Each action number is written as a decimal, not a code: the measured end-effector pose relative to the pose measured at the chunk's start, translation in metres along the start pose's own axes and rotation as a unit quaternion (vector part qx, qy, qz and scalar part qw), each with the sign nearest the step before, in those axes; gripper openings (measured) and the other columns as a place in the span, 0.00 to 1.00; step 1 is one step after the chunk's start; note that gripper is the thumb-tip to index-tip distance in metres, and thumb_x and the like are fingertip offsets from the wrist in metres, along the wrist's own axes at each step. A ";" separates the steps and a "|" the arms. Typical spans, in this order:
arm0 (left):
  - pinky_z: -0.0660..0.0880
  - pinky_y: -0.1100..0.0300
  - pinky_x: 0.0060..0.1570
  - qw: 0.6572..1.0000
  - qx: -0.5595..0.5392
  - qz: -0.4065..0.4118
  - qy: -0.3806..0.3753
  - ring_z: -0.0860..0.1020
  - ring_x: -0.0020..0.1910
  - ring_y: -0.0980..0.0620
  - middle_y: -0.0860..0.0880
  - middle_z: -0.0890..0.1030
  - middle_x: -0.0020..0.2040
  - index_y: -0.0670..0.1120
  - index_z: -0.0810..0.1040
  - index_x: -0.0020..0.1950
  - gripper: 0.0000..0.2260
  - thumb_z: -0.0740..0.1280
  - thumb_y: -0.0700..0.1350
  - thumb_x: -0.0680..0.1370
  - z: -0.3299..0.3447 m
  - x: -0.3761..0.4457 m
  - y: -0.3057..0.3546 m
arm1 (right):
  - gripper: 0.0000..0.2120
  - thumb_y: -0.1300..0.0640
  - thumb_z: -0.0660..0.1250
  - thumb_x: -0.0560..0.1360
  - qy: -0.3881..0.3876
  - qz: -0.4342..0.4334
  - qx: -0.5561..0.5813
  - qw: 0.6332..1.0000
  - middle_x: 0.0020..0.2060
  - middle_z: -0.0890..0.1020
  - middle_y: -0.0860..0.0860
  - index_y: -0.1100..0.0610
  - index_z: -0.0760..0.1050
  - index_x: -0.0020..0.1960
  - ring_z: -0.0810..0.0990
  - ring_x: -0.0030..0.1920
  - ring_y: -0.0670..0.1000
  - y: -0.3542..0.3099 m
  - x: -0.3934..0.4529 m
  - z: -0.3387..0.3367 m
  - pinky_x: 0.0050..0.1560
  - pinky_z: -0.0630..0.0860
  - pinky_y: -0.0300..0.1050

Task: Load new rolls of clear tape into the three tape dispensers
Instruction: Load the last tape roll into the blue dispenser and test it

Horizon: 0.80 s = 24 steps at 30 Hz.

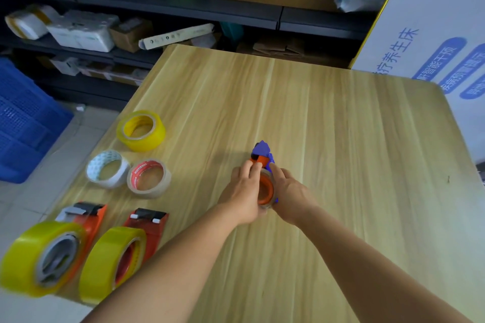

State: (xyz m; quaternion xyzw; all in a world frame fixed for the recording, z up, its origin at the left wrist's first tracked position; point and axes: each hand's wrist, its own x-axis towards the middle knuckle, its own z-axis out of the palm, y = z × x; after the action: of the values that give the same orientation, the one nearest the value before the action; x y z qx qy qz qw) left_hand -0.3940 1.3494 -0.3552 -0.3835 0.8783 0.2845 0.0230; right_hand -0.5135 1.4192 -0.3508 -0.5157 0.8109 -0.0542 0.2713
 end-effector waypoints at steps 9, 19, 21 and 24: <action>0.72 0.60 0.51 0.981 -0.193 -0.029 -0.015 0.73 0.55 0.52 0.57 0.57 0.59 0.61 0.54 0.63 0.42 0.79 0.53 0.60 -0.004 -0.005 -0.019 | 0.37 0.66 0.68 0.70 0.011 0.029 -0.083 0.996 0.55 0.70 0.53 0.50 0.54 0.72 0.77 0.50 0.55 -0.014 0.004 -0.005 0.44 0.77 0.48; 0.68 0.61 0.53 0.993 -0.087 -0.055 0.054 0.69 0.64 0.49 0.50 0.55 0.68 0.54 0.52 0.75 0.47 0.77 0.47 0.64 -0.029 -0.004 -0.051 | 0.36 0.65 0.66 0.71 0.061 0.036 -0.158 0.985 0.57 0.67 0.56 0.57 0.52 0.73 0.74 0.54 0.55 -0.033 0.010 -0.002 0.47 0.71 0.45; 0.70 0.59 0.58 0.989 -0.117 -0.076 0.040 0.69 0.64 0.51 0.51 0.57 0.67 0.53 0.52 0.76 0.48 0.77 0.49 0.63 -0.036 -0.004 -0.061 | 0.35 0.62 0.66 0.71 0.074 0.015 -0.187 0.979 0.61 0.66 0.56 0.59 0.53 0.73 0.70 0.58 0.55 -0.038 0.011 0.000 0.54 0.68 0.44; 0.68 0.64 0.54 0.975 -0.186 -0.113 0.051 0.69 0.61 0.54 0.52 0.58 0.63 0.53 0.54 0.75 0.48 0.78 0.48 0.61 -0.042 -0.007 -0.074 | 0.35 0.60 0.65 0.71 0.071 0.010 -0.212 0.975 0.66 0.63 0.56 0.60 0.53 0.73 0.66 0.62 0.55 -0.043 0.012 0.000 0.60 0.64 0.44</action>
State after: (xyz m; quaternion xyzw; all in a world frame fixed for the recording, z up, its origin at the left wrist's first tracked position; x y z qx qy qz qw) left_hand -0.3310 1.2920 -0.3542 -0.4919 0.7612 0.4181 -0.0617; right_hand -0.4826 1.3883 -0.3393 -0.5483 0.8261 0.0855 0.0980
